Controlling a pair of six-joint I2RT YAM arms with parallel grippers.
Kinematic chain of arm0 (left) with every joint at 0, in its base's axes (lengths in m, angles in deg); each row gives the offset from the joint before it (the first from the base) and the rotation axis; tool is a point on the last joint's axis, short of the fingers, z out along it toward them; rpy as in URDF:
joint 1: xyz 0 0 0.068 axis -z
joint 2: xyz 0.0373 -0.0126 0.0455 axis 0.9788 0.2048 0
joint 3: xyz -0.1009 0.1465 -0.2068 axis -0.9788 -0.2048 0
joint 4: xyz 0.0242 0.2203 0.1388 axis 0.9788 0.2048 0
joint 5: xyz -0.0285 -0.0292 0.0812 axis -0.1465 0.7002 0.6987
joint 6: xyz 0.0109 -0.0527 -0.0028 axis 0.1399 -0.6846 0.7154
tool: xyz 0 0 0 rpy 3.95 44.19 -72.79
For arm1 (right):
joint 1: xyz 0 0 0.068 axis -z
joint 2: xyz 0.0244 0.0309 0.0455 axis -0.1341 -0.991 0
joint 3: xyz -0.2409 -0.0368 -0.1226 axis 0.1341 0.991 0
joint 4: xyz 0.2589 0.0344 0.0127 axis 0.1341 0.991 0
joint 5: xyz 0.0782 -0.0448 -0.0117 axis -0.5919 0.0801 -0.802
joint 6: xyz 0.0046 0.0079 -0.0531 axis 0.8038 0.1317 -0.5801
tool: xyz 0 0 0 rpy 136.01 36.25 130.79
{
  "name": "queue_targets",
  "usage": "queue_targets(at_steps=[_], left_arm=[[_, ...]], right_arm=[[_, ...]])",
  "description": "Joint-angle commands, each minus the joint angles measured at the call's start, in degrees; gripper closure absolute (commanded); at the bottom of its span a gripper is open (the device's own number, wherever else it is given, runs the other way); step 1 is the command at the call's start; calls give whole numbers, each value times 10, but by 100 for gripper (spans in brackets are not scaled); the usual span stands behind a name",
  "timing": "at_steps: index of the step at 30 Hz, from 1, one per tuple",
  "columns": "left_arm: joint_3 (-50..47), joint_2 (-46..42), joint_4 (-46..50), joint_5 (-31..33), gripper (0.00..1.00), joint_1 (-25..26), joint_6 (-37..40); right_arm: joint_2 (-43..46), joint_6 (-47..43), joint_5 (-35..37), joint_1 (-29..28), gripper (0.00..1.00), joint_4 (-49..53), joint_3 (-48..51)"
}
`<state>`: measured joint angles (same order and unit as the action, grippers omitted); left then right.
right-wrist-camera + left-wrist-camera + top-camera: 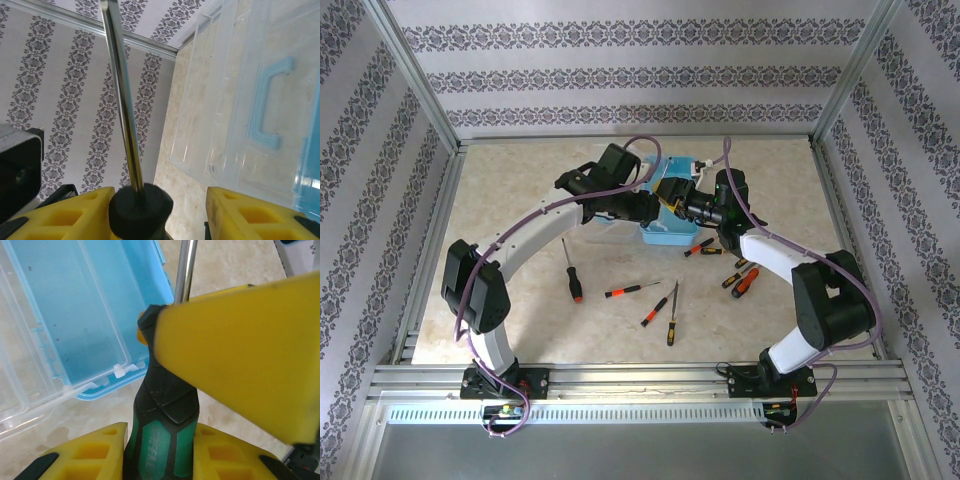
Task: Pack the tool kit
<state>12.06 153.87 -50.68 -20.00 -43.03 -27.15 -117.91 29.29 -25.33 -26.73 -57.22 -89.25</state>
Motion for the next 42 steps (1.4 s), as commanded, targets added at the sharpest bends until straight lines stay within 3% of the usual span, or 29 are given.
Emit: queue_targets(at_steps=[1, 8, 12, 17, 20, 24, 28, 31, 34, 37, 42], left_arm=[[4, 10, -25, -17, 75, 11, 10], [8, 12, -21, -9, 72, 11, 12], [16, 12, -7, 2, 70, 11, 17], [14, -2, 2, 23, 43, 11, 19], [6, -25, 7, 89, 26, 11, 25], [-18, -66, -8, 133, 16, 8, 33], [-50, -119, -6, 244, 5, 7, 37], [-95, -165, -5, 332, 1, -3, 14], [-151, -212, -11, 380, 0, -23, -20], [-232, -262, -40, 398, 0, -47, -59], [-353, -325, -56, 391, 0, -101, -130]], right_arm=[[-8, 3, -12, -6, 51, -26, -19], [-11, 3, -1, -7, 72, -21, -16], [-7, 0, 1, -8, 76, -19, -14], [-5, -17, 8, -7, 77, -4, -17], [-13, -49, 6, 0, 77, 27, -39], [-37, -76, -9, 26, 77, 69, -69], [-54, -101, -26, 54, 76, 109, -86], [-63, -143, -21, 70, 76, 166, -101], [-79, -207, -3, 84, 76, 258, -139], [-100, -261, 15, 86, 76, 340, -189], [-139, -268, 10, 88, 76, 363, -225]])
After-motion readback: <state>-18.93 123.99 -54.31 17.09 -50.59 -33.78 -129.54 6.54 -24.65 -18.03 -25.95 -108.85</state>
